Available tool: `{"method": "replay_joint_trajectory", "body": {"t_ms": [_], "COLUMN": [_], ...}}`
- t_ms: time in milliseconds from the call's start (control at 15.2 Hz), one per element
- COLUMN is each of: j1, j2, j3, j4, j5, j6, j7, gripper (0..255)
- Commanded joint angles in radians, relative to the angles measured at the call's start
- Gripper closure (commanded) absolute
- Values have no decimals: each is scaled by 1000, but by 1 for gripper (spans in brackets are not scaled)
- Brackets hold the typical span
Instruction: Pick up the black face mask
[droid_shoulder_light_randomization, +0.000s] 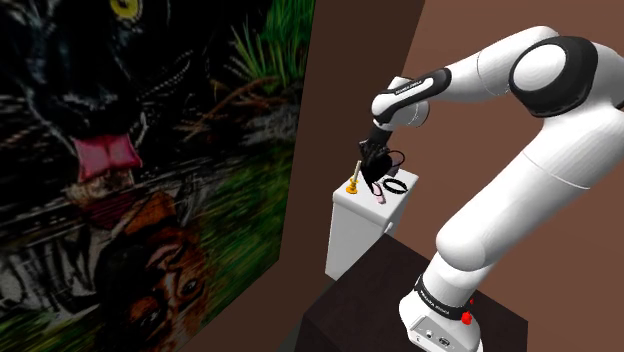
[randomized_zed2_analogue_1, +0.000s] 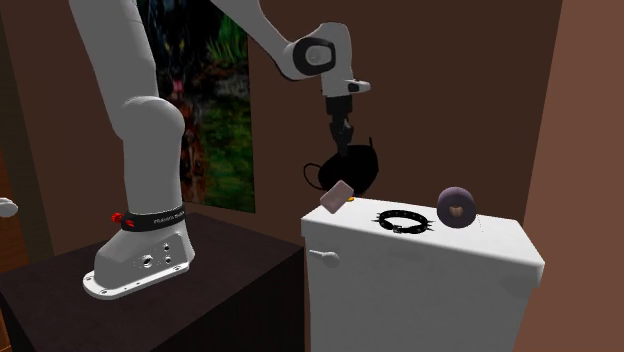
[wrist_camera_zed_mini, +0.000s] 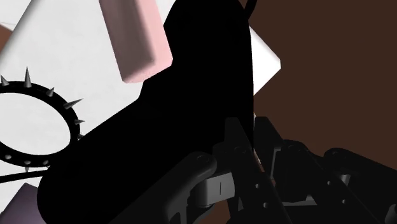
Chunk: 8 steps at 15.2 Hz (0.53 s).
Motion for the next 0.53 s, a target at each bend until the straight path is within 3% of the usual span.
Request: {"method": "replay_joint_trajectory", "body": {"t_ms": [0, 462], "j1": [-1, -3], "j2": [-17, -49], "j3": [5, 12], "j4": [14, 56], "j5": [-7, -19], "j6": [-30, -103], "j7": [9, 21], "gripper": [255, 255]}}
